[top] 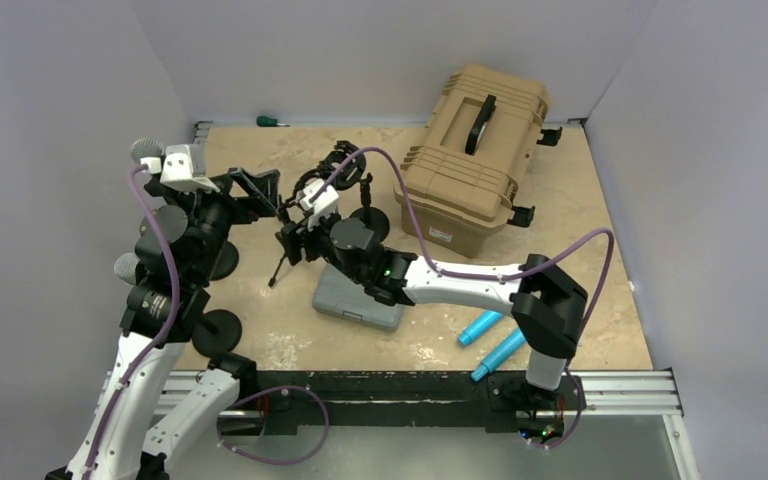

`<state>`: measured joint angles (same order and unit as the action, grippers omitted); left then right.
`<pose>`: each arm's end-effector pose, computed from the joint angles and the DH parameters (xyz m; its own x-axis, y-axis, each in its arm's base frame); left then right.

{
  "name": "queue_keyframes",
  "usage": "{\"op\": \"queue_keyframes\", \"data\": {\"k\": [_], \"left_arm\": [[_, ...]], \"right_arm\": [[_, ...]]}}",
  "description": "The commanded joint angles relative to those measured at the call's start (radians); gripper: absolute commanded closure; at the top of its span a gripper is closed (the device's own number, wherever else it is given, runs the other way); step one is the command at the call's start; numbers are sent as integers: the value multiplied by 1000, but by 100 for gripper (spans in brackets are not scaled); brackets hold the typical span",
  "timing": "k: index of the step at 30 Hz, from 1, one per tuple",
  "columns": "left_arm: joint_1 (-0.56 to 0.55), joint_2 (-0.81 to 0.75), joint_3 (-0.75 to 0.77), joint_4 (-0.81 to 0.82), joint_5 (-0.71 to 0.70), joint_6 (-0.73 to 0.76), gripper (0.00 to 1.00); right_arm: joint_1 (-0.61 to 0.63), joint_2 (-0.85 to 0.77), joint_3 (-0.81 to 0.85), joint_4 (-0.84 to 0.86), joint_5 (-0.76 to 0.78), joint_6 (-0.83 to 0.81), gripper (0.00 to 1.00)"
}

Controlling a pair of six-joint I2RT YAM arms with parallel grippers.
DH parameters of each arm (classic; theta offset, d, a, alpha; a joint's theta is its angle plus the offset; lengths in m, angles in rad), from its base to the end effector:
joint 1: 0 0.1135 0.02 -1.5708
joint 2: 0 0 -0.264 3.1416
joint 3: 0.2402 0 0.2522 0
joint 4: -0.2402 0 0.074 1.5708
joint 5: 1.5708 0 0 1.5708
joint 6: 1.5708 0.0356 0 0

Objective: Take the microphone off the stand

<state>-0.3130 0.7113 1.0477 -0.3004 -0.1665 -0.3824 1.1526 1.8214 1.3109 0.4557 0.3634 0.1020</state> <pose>0.1355 -0.0376 0.4273 -0.0227 -0.3794 -0.9249 0.1483 0.9137 -0.3784 0.1885 0.3929 0.2960 -0.0944 0.0219 -0.9953 -0.7040 0.7054 0.0823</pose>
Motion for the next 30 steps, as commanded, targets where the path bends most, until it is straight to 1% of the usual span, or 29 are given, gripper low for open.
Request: {"op": "queue_keyframes", "data": {"k": [1, 4, 6, 10, 12, 14, 17, 19, 21, 22, 26, 29, 30], "left_arm": [[9, 18, 44, 31, 97, 7, 10], [8, 26, 58, 20, 121, 11, 10], [6, 24, 58, 17, 101, 24, 10], [-3, 20, 73, -4, 11, 67, 10], [-15, 25, 110, -50, -54, 76, 10], [-23, 42, 196, -143, -102, 74, 9], [-22, 90, 345, -350, -159, 64, 6], [-22, 121, 450, -551, -282, 28, 4], [-23, 135, 520, -666, -405, 4, 0], [-22, 129, 538, -694, -453, 1, 0], [-21, 104, 531, -676, -633, 73, 0], [-14, 136, 527, -655, -720, 134, 0], [-2, 151, 525, -643, -728, 150, 0]], "right_arm": [[-1, -63, -62, -35, -177, 237, 33], [0, -91, -97, -25, -259, 325, 33], [0, -120, -121, -17, -296, 369, 33], [1, -181, -165, -31, -332, 419, 33], [1, -218, -196, -44, -337, 427, 33], [0, -262, -229, -63, -329, 429, 33], [0, -336, -295, -56, -303, 438, 33], [-1, -377, -328, -43, -290, 441, 33], [-1, -411, -347, -40, -287, 437, 33], [0, -423, -352, -38, -285, 433, 33], [-1, -468, -364, -52, -275, 419, 33], [0, -520, -400, -45, -266, 416, 33], [-1, -537, -412, -44, -261, 415, 33]]}}
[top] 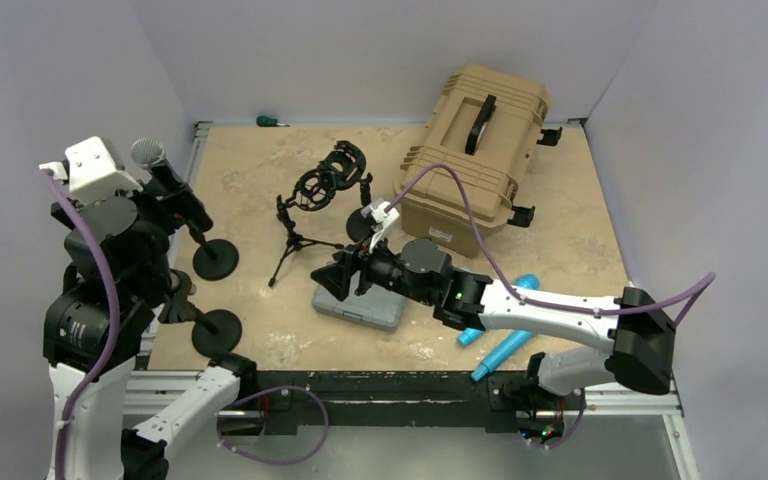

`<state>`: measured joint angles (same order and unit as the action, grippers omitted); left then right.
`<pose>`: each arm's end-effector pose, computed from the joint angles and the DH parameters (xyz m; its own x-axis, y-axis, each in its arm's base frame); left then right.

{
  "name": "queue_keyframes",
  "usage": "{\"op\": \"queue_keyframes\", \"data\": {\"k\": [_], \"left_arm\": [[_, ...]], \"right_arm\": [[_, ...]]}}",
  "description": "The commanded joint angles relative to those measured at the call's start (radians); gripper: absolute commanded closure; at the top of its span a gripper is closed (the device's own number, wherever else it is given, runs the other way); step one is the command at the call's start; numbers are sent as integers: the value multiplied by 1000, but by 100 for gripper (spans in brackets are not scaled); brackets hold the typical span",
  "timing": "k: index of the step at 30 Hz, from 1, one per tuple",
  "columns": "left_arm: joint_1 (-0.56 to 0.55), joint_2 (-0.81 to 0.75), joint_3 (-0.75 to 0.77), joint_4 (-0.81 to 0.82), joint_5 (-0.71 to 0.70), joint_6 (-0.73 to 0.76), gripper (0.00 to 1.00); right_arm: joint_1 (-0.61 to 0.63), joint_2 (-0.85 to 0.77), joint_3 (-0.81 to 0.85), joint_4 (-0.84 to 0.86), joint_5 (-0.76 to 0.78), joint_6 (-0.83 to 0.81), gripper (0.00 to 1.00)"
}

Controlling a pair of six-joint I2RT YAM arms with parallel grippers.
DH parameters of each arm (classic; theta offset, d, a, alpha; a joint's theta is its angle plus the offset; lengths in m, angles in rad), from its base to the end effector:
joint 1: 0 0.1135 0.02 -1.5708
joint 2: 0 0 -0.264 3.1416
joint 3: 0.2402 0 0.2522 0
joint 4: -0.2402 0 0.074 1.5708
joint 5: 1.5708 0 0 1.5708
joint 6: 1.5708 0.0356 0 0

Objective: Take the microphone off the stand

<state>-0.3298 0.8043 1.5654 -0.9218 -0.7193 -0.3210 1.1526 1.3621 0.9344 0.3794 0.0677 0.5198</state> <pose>0.0761 -0.0012 0.4999 -0.0264 -0.2418 -0.9700 -0.4005 0.8916 -0.2114 0.1332 0.2937 0.3195 -0.4563 0.1936 -0.8685 -0.7577 0.4272 0.4933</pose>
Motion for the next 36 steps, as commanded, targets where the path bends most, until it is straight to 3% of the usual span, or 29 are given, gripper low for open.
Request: {"op": "queue_keyframes", "data": {"k": [1, 5, 7, 11, 20, 24, 28, 32, 33, 35, 36], "left_arm": [[35, 81, 5, -11, -158, 102, 0], [143, 168, 25, 1, -87, 73, 0], [156, 178, -34, 135, -95, 153, 0], [165, 229, -57, 241, -123, 201, 0], [259, 234, -209, 377, -68, 110, 3], [259, 175, -325, 537, -20, 161, 29], [259, 131, -379, 579, 17, 168, 58], [259, 129, -365, 533, 52, 186, 71], [259, 123, -363, 518, 69, 183, 77], [259, 106, -359, 493, 102, 167, 100], [259, 99, -354, 476, 120, 153, 100]], "right_arm": [[-1, -97, -47, 26, 45, -2, 33], [-1, -170, -88, 6, 84, -10, 32], [0, -203, -106, -4, 104, -12, 32], [-1, -260, -124, -30, 132, -15, 32], [0, -294, -128, -58, 161, -23, 32], [-1, -286, -127, -56, 164, -20, 32], [-1, -254, -100, -65, 166, -22, 32], [-1, -220, -93, -31, 154, -25, 31], [-1, -206, -82, -36, 153, -27, 32], [-1, -181, -59, -47, 145, -31, 32], [-1, -173, -54, -44, 138, -35, 32]]}}
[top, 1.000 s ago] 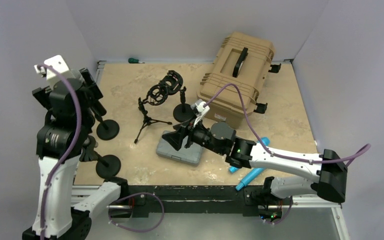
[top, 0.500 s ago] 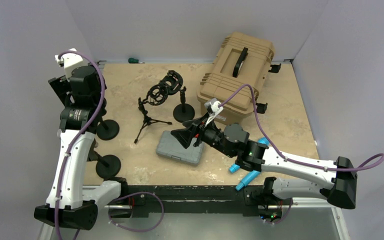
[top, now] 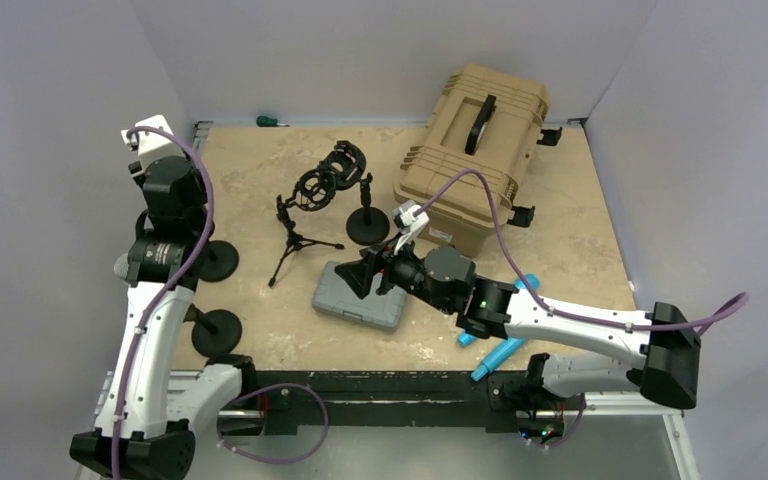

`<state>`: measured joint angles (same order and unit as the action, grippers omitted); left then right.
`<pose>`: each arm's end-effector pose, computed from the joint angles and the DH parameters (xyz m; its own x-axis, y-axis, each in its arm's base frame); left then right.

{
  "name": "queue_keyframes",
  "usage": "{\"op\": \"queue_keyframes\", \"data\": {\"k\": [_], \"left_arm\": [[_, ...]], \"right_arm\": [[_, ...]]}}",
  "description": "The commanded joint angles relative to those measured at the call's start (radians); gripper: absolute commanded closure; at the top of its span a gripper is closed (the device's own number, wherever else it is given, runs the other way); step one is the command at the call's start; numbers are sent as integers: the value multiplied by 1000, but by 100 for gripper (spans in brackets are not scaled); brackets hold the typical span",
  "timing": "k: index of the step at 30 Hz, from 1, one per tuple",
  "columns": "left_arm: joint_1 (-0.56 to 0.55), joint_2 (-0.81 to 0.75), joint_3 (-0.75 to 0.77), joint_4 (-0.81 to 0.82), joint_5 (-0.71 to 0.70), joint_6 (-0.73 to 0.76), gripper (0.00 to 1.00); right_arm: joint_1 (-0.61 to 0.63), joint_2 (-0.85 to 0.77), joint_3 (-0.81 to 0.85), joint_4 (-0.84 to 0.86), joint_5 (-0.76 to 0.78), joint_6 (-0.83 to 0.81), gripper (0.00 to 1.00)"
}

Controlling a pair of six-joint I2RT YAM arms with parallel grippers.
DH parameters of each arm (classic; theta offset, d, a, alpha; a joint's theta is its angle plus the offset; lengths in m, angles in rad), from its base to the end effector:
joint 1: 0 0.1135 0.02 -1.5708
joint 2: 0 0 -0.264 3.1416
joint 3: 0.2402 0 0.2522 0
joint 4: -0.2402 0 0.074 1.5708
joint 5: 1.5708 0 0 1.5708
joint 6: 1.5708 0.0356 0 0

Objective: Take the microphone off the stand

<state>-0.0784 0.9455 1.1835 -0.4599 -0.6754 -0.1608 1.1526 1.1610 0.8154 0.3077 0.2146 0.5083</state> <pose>0.1898 0.0074 0.4212 -0.1290 -0.1152 -0.9849 -0.5749 0.8179 -0.0204 0.1183 0.2476 0.3250 -0.4059 0.2575 -0.8769 -0.6970 0.5334 0.4793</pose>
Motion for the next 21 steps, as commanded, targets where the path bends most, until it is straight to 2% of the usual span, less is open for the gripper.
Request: {"op": "queue_keyframes", "data": {"k": [1, 9, 21], "left_arm": [[8, -48, 33, -5, 95, -22, 100], [-25, -27, 137, -207, 205, -199, 100], [-205, 8, 181, -244, 175, -315, 100]], "right_arm": [[-1, 36, 68, 31, -15, -26, 32], [0, 74, 89, 57, -33, -27, 32], [0, 126, 138, 55, -58, -21, 32]]}}
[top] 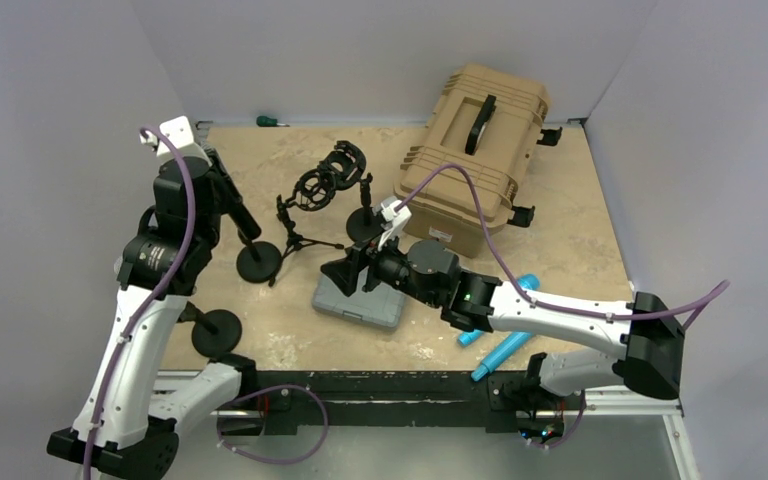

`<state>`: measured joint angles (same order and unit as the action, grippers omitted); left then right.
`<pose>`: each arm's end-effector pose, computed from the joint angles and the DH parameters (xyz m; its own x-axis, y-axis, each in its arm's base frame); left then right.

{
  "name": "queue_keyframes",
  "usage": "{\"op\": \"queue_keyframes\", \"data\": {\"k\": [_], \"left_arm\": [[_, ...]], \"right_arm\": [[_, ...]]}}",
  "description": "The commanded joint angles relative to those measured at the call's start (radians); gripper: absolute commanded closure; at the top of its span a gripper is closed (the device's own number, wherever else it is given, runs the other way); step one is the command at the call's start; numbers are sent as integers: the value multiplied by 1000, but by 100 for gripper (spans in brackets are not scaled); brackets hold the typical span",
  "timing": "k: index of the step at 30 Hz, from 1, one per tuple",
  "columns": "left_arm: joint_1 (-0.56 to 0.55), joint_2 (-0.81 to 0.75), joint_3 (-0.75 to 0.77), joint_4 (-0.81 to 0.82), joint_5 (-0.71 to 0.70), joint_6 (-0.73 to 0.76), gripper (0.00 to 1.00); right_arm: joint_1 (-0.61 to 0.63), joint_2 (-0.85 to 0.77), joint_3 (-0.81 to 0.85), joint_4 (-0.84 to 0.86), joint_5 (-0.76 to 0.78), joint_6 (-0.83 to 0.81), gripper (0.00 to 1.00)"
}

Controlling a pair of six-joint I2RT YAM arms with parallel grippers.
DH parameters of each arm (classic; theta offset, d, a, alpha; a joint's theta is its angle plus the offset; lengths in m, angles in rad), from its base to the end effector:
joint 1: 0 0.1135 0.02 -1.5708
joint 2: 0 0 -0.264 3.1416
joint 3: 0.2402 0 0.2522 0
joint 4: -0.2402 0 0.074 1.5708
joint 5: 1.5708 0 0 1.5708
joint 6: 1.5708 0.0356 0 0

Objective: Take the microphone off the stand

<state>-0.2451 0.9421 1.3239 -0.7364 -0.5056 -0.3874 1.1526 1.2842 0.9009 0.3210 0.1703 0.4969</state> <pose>0.1675 -0.0241 0.4375 -0.2256 -0.2843 -0.9318 -0.3387 0.9197 -0.1986 0.1289 0.2752 0.3240 -0.4188 0.2145 -0.8824 -0.7192 0.5148 0.4665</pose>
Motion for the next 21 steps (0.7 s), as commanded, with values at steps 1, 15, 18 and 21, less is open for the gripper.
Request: {"op": "queue_keyframes", "data": {"k": [1, 15, 18, 21], "left_arm": [[-41, 12, 33, 32, 4, -99, 100], [-41, -35, 82, -29, 93, -50, 6], [-42, -76, 131, -75, 97, -29, 0], [-42, -136, 190, -121, 58, -13, 0]], "right_arm": [[1, 9, 63, 31, -9, -13, 32], [27, 176, 315, 15, 57, -132, 21], [46, 222, 396, 14, 103, -156, 11], [64, 295, 513, -23, 159, -164, 6]]}}
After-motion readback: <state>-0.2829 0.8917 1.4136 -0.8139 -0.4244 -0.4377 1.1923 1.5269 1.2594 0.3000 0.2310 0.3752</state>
